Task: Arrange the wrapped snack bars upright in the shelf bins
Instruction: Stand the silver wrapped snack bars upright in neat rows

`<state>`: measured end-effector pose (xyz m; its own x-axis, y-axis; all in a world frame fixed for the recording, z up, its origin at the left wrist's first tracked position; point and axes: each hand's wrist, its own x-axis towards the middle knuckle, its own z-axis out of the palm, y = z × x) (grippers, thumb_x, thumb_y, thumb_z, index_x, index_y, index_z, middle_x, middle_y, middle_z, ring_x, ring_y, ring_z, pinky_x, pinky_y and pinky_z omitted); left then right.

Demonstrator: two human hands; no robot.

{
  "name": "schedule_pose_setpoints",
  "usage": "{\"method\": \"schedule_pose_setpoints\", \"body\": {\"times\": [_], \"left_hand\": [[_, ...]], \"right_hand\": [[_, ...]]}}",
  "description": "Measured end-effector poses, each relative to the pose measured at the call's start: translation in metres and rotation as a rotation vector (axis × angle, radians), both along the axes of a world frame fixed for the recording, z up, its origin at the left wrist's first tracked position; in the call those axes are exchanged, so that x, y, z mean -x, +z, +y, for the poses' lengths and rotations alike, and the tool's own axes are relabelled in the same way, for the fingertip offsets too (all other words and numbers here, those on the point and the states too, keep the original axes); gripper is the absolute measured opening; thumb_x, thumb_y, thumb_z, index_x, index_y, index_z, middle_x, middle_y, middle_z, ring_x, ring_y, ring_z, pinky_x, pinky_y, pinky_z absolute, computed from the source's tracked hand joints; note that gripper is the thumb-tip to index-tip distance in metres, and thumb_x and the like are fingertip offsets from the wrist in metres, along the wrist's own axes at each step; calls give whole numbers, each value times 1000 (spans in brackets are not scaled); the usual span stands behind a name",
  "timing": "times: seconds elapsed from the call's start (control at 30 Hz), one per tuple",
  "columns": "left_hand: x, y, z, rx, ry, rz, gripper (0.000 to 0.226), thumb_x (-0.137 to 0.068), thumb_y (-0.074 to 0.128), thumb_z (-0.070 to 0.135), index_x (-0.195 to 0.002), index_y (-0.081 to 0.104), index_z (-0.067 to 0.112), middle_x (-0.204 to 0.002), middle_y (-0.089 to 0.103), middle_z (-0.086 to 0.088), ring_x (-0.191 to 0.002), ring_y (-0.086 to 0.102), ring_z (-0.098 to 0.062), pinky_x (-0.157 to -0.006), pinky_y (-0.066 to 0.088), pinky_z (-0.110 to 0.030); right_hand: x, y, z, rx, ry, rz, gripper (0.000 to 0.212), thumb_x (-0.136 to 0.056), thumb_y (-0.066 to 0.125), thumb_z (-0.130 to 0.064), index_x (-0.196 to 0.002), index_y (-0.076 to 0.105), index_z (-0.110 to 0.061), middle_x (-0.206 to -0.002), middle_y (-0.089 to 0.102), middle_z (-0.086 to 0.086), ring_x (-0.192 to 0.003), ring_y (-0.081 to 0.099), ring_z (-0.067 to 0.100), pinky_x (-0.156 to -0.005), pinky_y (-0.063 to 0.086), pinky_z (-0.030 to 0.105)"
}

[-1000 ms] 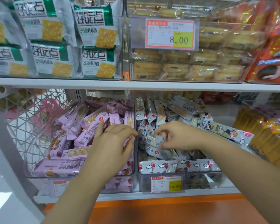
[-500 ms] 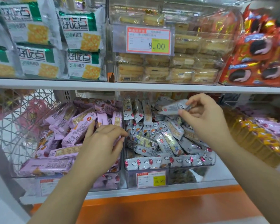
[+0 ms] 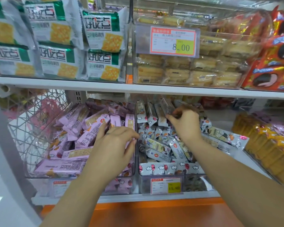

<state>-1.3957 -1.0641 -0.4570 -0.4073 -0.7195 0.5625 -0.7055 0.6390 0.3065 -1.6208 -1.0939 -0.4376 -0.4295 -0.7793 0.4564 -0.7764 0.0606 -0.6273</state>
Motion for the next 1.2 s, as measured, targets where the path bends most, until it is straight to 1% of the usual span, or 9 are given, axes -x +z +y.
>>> {"method": "schedule_pose_setpoints", "body": {"times": [0.27,0.4,0.5,0.7,0.8,0.9,1.07,1.13,1.2], "left_hand": [[0,2,2,-30,4,-17,17,-87,61,19,-98,68,30,-102,66,17,-101,58,-9,-112,4,-38],[0,0,2,-28,13,-34,18,-88,61,19,-100,68,30,-103,66,16,-102,58,-10,-112,4,-37],[-2,0,0,-33,25,-3,20,-88,61,18,-103,67,29,-106,65,16,-104,58,-10,-112,4,-36],[1,-1,-1,-36,29,-7,19,-88,61,17,-102,68,28,-105,66,14,-102,58,-11,-112,4,-36],[1,-3,-3,-45,26,-3,20,-87,61,18,-101,67,30,-105,65,16,-103,57,-10,-113,5,-37],[1,-3,-5,-35,25,-5,19,-89,57,20,-101,67,30,-104,65,16,-103,57,-9,-113,7,-37],[0,-4,-6,-22,28,-6,18,-89,54,25,-100,67,31,-103,65,18,-103,57,-7,-112,7,-37],[0,-4,-6,-24,29,-7,17,-89,58,22,-100,67,31,-103,65,18,-103,58,-8,-112,7,-38],[-1,-3,-5,-26,31,-13,17,-89,57,22,-101,67,31,-103,65,17,-103,58,-9,-112,7,-38]], "right_hand": [[11,1,17,-49,65,96,31,-88,66,-24,-113,64,-6,-109,67,7,-86,61,18,-79,44,23],[10,18,33,-35,158,-32,37,-88,65,-28,-122,58,-14,-99,67,0,-79,60,8,-75,44,21],[0,39,49,86,316,-171,14,-89,62,-28,-102,59,-30,-91,61,-19,-81,58,-8,-69,44,9],[-9,6,35,-489,616,199,21,-89,63,-26,-109,66,-21,-95,62,-13,-88,59,4,-67,39,5],[-12,-7,16,-607,592,409,34,-89,62,-27,-121,59,-15,-92,55,-10,-85,51,10,-66,38,15],[-21,-10,3,-743,530,546,47,-86,66,-30,-126,48,-12,-111,58,5,-93,53,20,-80,47,33],[-25,-15,0,-740,466,568,47,-81,71,-32,-118,50,-12,-104,59,7,-91,58,24,-79,51,38],[-22,-13,8,-655,514,537,26,-81,70,-33,-95,53,-19,-90,56,3,-78,55,18,-67,48,34],[-18,-8,20,-537,558,419,26,-81,69,-29,-78,44,-26,-78,52,-2,-65,49,11,-56,42,28]]}}
